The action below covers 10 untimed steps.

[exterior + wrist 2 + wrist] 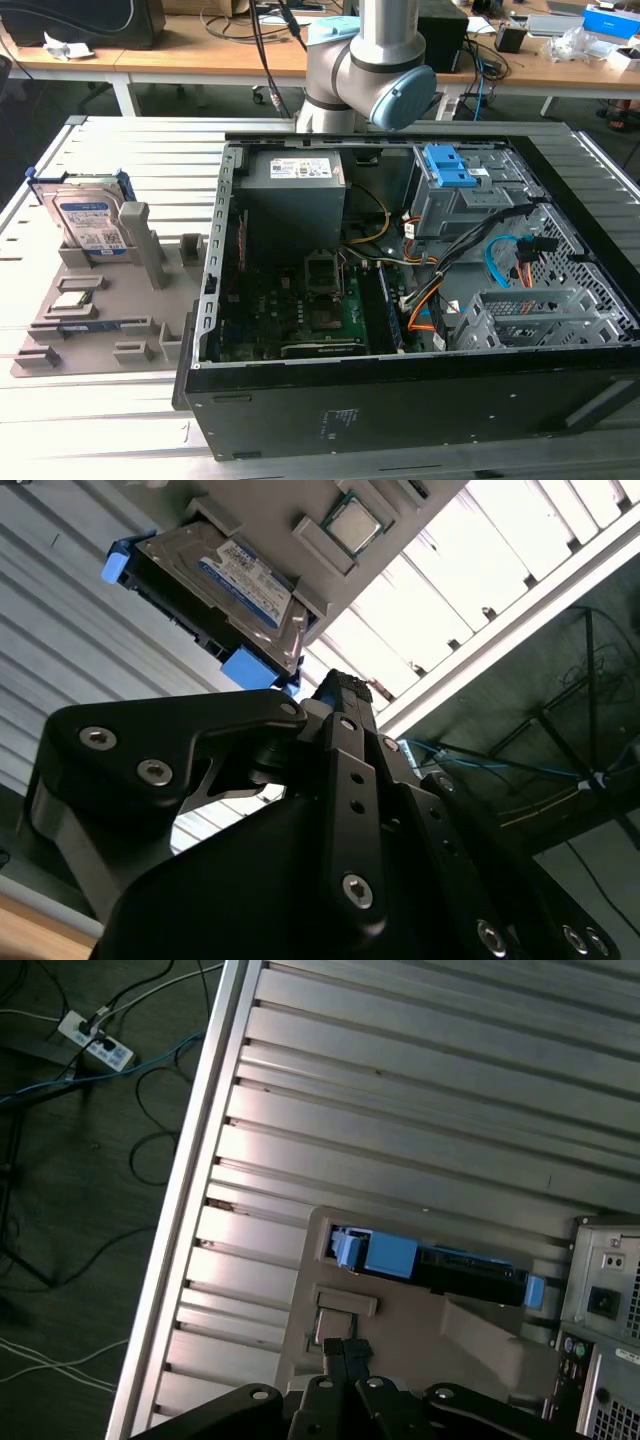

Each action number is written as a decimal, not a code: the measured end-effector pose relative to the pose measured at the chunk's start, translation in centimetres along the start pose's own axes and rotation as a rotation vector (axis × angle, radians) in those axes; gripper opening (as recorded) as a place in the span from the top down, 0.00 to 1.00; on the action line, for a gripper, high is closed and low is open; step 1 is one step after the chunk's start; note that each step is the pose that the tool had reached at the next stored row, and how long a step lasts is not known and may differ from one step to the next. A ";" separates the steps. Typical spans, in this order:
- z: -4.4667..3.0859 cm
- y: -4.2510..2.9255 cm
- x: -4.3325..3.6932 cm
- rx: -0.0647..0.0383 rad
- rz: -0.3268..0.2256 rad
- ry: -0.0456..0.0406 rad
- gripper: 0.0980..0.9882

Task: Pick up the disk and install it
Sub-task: 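Pick up the disk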

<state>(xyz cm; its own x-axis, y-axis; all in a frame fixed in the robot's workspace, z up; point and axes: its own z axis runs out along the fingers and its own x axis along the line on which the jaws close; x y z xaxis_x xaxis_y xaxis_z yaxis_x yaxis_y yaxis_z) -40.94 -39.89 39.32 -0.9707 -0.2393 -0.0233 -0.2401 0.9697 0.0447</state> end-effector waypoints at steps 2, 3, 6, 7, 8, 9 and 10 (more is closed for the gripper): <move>0.00 0.00 0.00 0.000 -0.021 0.0010 0.99; 0.00 0.00 0.00 -0.001 -0.035 0.0016 0.99; 0.00 0.00 0.00 -0.002 -0.068 0.0031 0.99; 0.00 0.00 0.00 -0.002 -0.087 0.0039 0.99; 0.00 0.00 0.00 -0.002 -0.106 0.0048 0.99; 0.00 0.00 0.00 -0.003 -0.121 0.0054 0.99; 0.00 0.00 0.00 -0.003 -0.130 0.0058 0.99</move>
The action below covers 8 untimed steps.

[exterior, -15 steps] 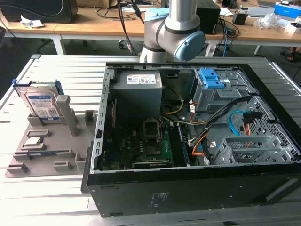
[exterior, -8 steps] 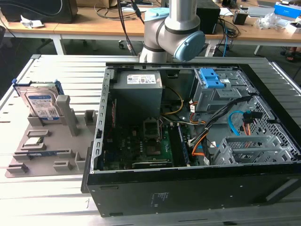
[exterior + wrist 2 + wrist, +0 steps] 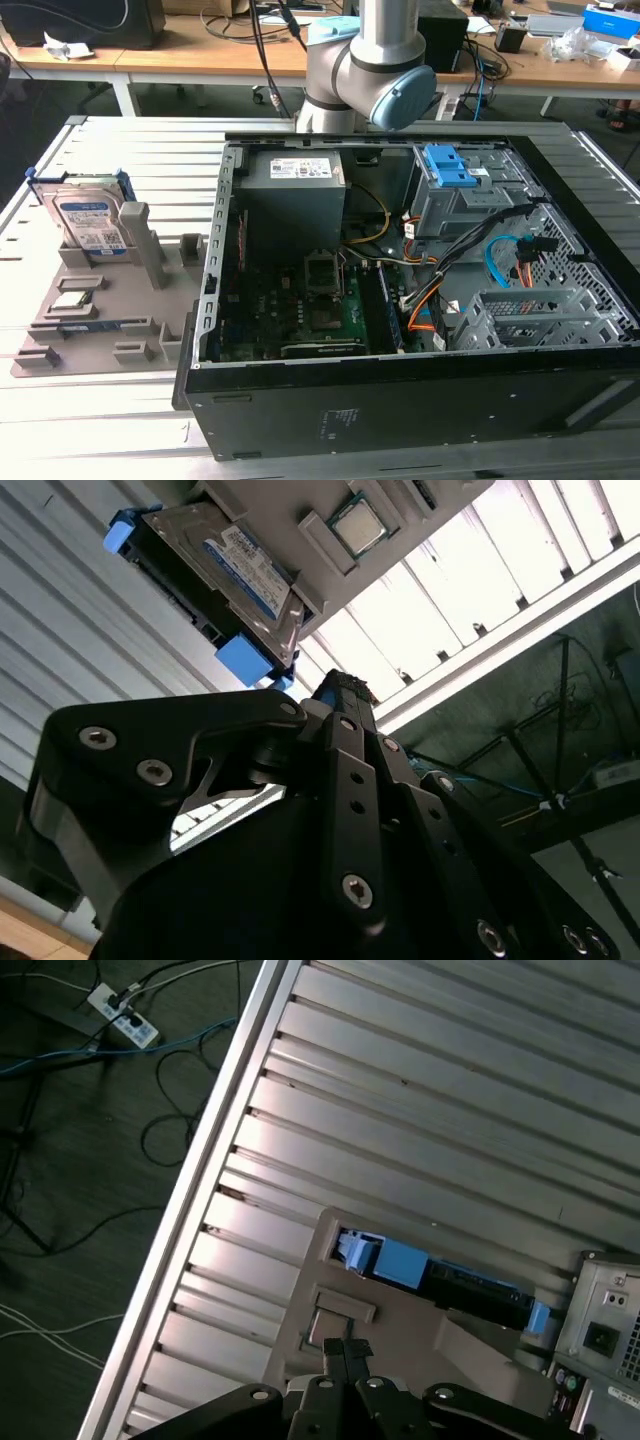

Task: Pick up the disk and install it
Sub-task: 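Pick up the disk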

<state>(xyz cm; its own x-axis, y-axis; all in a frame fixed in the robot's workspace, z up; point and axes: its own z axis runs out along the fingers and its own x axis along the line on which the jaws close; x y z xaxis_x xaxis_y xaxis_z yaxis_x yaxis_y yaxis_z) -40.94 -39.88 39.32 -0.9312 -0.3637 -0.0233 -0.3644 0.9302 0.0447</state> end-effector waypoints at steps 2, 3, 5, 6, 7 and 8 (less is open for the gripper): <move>0.00 0.00 0.00 -0.001 -0.025 0.0012 0.99; 0.00 0.00 0.00 -0.001 -0.034 0.0016 0.99; 0.00 0.00 0.00 -0.001 -0.056 0.0025 0.99; 0.00 0.00 0.00 -0.002 -0.076 0.0035 0.99; 0.00 0.00 0.00 -0.002 -0.102 0.0046 0.99; 0.00 0.00 0.00 -0.003 -0.115 0.0052 0.99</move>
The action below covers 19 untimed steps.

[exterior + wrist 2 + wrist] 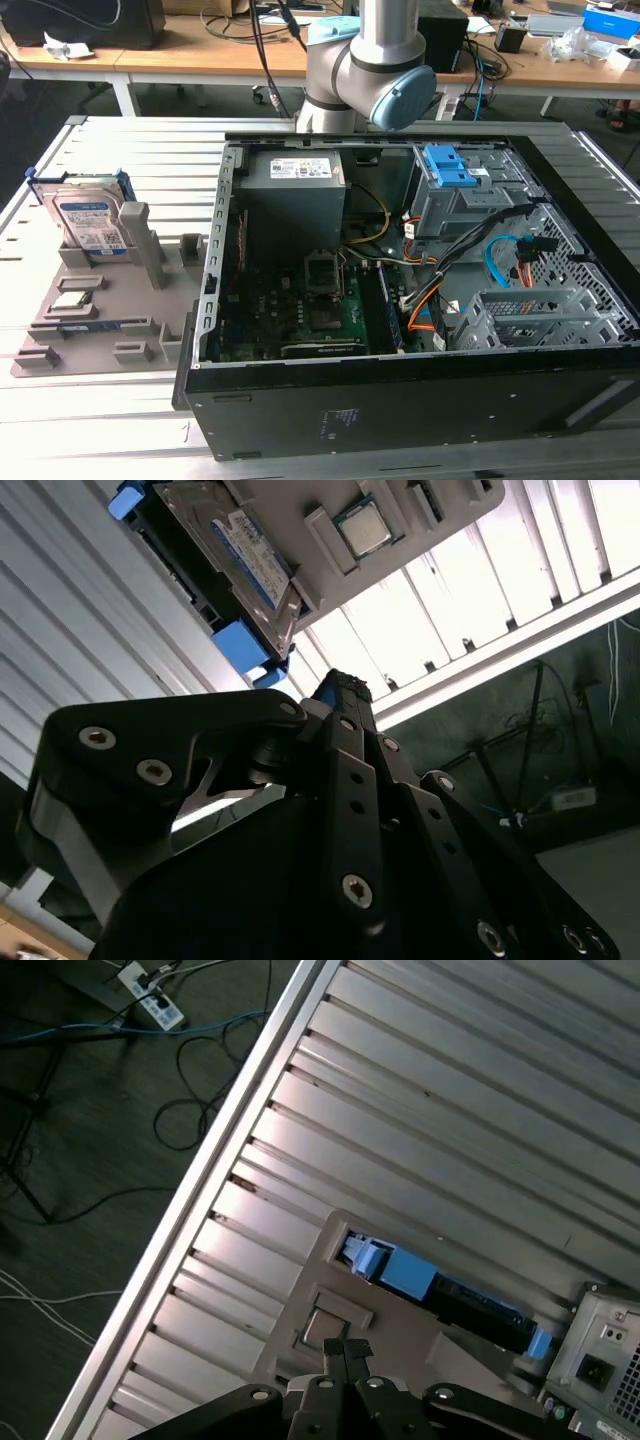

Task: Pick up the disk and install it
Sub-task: 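Pick up the disk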

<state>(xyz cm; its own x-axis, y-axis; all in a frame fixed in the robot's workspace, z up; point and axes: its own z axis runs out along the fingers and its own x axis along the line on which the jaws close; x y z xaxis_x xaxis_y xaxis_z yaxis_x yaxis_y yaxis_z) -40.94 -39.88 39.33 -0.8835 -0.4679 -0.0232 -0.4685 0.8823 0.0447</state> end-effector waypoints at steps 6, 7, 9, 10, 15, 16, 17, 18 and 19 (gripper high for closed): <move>0.00 -0.01 -0.01 -0.002 -0.070 0.0031 0.99; 0.00 0.00 -0.01 -0.002 -0.081 0.0036 0.99; 0.00 0.00 -0.01 -0.002 -0.105 0.0046 0.99; 0.00 0.00 -0.01 -0.003 -0.111 0.0049 0.99; 0.00 -0.01 -0.01 -0.004 -0.155 0.0069 0.99; 0.00 0.00 -0.01 -0.004 -0.161 0.0072 0.99; 0.00 0.00 -0.01 -0.004 -0.169 0.0076 0.99; 0.01 0.00 -0.01 -0.004 -0.182 0.0080 0.99; 0.00 0.00 -0.01 -0.004 -0.191 0.0085 0.99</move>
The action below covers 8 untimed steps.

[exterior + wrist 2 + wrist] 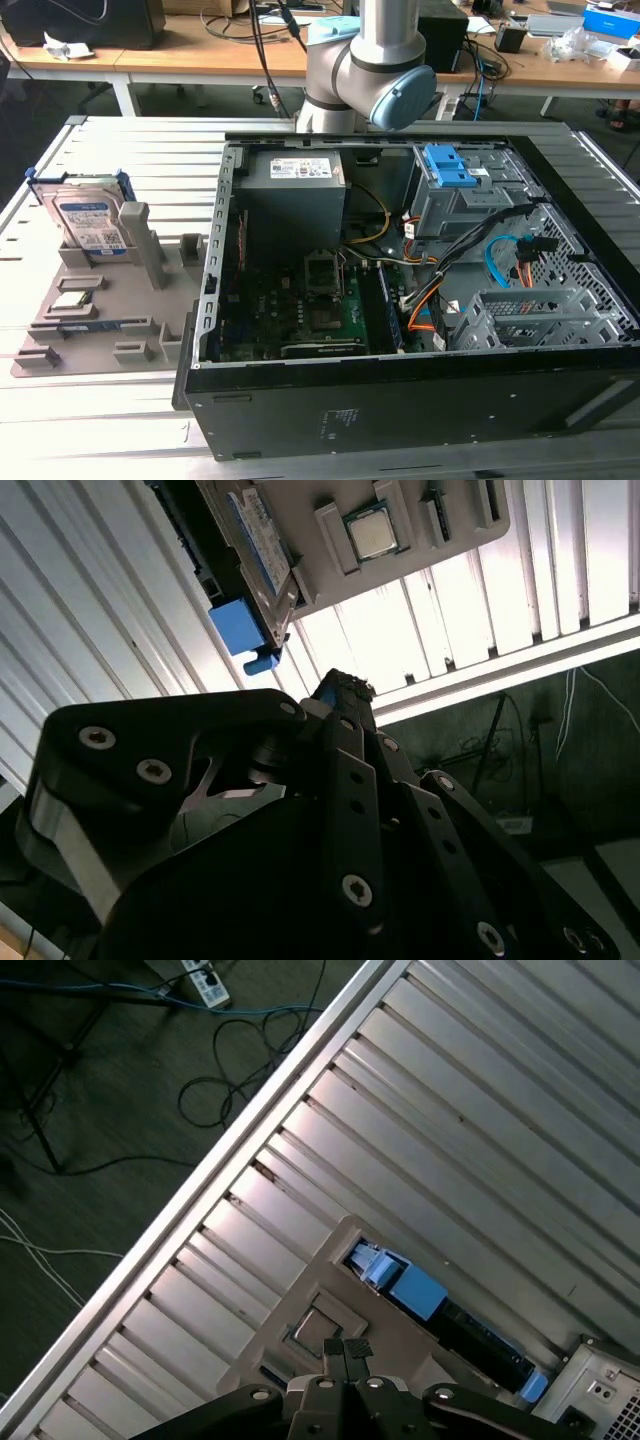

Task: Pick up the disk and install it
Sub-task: 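Pick up the disk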

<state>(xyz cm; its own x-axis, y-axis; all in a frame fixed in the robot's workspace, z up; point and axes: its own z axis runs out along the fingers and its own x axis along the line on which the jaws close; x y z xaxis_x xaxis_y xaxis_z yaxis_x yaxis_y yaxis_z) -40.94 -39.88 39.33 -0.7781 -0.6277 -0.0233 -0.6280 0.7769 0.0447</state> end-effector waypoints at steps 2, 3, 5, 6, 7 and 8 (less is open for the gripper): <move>0.00 0.00 0.00 0.000 -0.007 0.0004 0.99; -0.01 0.00 0.00 0.000 -0.009 0.0006 0.99; 0.00 0.00 0.00 0.000 -0.015 0.0007 0.99; 0.00 0.00 0.00 0.000 -0.019 0.0009 0.99; 0.00 0.00 0.00 0.000 -0.022 0.0011 0.99; 0.00 0.00 0.00 -0.001 -0.025 0.0012 0.99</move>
<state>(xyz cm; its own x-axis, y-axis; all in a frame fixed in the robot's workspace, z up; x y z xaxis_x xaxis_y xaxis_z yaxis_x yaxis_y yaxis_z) -40.93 -39.88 39.33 -0.7623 -0.6468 -0.0232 -0.6471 0.7611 0.0446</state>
